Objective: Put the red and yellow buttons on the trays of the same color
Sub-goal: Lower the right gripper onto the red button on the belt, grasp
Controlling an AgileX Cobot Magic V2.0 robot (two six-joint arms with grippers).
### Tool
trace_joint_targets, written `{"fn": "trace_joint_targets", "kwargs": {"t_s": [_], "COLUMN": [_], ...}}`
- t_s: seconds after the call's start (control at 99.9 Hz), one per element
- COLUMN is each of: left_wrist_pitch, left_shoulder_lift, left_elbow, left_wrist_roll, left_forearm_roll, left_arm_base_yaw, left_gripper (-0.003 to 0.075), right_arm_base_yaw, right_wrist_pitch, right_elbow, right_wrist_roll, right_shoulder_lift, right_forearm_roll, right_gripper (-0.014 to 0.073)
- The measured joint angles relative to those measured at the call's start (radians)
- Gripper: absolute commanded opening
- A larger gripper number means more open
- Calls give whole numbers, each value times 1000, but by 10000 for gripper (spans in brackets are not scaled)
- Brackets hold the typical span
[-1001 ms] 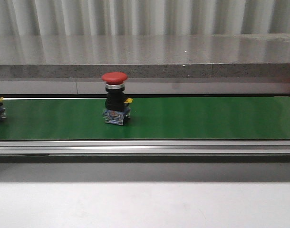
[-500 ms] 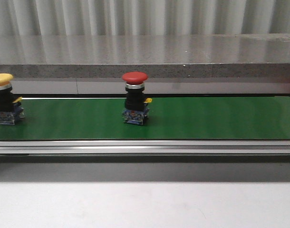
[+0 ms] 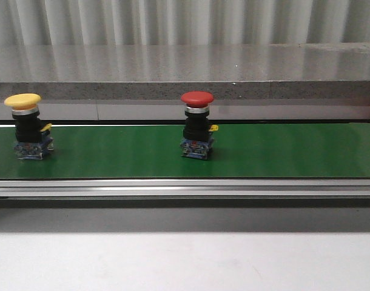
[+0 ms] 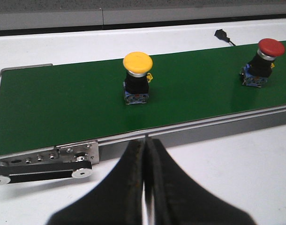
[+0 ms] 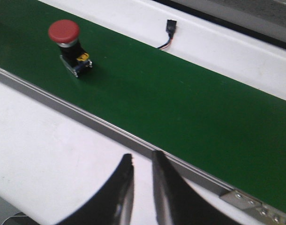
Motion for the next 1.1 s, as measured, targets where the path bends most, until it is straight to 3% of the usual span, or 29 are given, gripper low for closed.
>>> {"fn": "trace_joint_targets", "kwargs": {"t_s": [0.08, 0.15, 0.35, 0.57, 0.911, 1.101], "left_wrist_pitch": [0, 0, 0, 0, 0, 0], "left_shoulder_lift": [0, 0, 0, 0, 0, 0], "left_elbow": [0, 0, 0, 0, 0, 0], "left_wrist_roll": [0, 0, 0, 0, 0, 0], "left_forearm_roll": [0, 0, 0, 0, 0, 0], "left_arm_base_yaw": [0, 0, 0, 0, 0, 0], "left_gripper": [-20, -20, -20, -20, -20, -20], "right_arm_base_yaw": [26, 46, 88, 96, 96, 96], "right_wrist_pitch": [3, 10, 123, 261, 259, 173], "right_elbow": [-52, -98, -251, -406, -509, -510], "right_wrist_roll": [0, -2, -99, -178, -307, -343], "right_shoulder_lift": [84, 163, 403, 636, 824, 869], "right_forearm_roll": [12, 14, 15, 17, 42, 47], "right_gripper": [561, 610, 560, 560, 560, 532]}}
